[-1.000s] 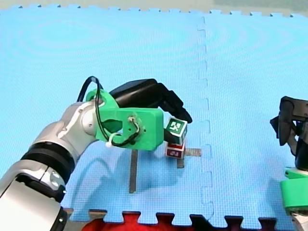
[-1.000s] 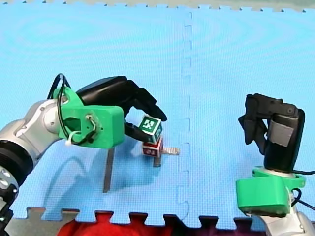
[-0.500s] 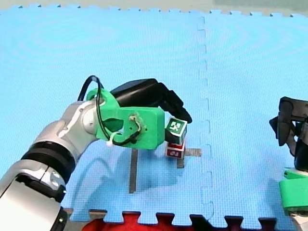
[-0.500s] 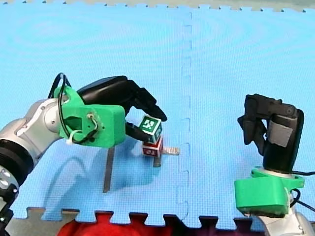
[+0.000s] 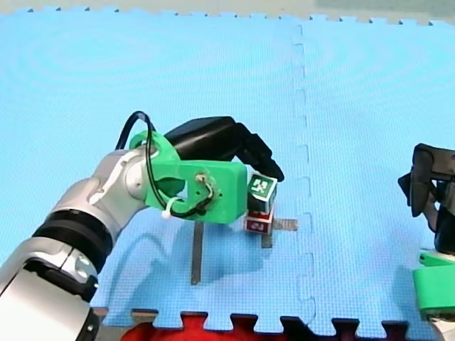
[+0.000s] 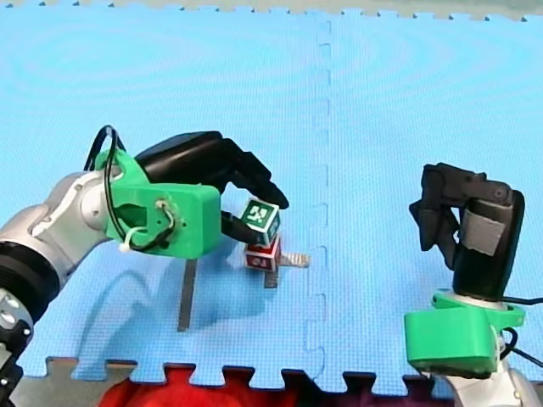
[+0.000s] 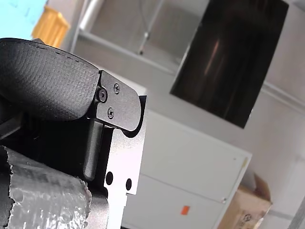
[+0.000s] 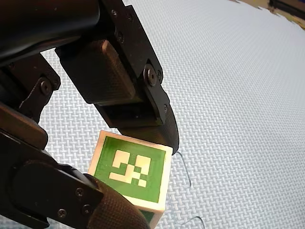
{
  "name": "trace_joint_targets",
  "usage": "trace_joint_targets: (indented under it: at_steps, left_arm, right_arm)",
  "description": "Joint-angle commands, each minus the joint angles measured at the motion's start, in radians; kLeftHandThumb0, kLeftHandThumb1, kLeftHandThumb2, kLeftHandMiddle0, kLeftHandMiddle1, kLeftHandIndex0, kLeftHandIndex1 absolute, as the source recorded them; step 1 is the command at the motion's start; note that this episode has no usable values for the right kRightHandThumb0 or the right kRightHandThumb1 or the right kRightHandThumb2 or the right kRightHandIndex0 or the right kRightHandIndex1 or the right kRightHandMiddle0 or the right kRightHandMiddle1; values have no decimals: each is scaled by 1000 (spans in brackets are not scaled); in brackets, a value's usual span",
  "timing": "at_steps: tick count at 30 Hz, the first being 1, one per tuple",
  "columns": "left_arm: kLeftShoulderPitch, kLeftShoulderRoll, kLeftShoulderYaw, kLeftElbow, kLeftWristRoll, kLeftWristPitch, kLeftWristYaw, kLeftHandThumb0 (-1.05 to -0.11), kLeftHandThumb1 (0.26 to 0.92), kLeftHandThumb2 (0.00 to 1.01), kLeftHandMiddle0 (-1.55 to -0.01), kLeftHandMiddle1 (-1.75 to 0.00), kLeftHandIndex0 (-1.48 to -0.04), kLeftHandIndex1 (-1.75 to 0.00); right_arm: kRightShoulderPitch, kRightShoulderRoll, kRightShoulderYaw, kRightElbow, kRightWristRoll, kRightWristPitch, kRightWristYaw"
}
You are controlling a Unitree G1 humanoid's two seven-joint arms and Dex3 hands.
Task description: Stack cube left
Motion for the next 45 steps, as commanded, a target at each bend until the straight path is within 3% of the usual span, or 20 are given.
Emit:
trace_joint_targets:
  at_steps: [1,11,35,36,38,40,43,44,45]
  left_arm:
    - [-1,10,-14,-8,21,5,19,-811,744,4,-851,-1746,-954,-3]
    - [5,14,-16,-39,23,27,9,-875,747,3,-857,-1746,-948,-7]
    - [17,16,-2,-66,-11,34,-24,-841,741,0,-887,-1746,-985,-11]
    - [19,17,0,-67,-16,32,-32,-840,742,1,-888,-1746,-969,-6]
    - [15,14,9,-53,-38,23,-72,-972,824,30,-867,-1746,-717,-1]
    - [9,11,16,-38,-60,15,-111,-1032,886,38,-801,-1746,-520,0]
    - [4,9,23,-27,-77,10,-144,-1046,897,23,-707,-1746,-428,-2]
    - [3,7,29,-23,-86,16,-158,-1047,892,16,-609,-1589,-413,-11]
    - [3,5,33,-21,-93,21,-169,-1048,887,9,-616,-1173,-411,-19]
  right_arm:
    - [4,-2,-2,-3,5,3,0]
    - [1,0,-2,-3,6,3,3]
    - [0,6,-2,-6,9,2,8]
    - [0,6,-2,-5,9,1,7]
    - [0,4,-3,1,9,-3,6]
    - [-2,2,-4,8,9,-7,4]
    - [-6,-1,-5,19,9,-13,2]
    - [-8,-2,-6,23,9,-14,1]
    - [-9,-3,-6,27,8,-16,0]
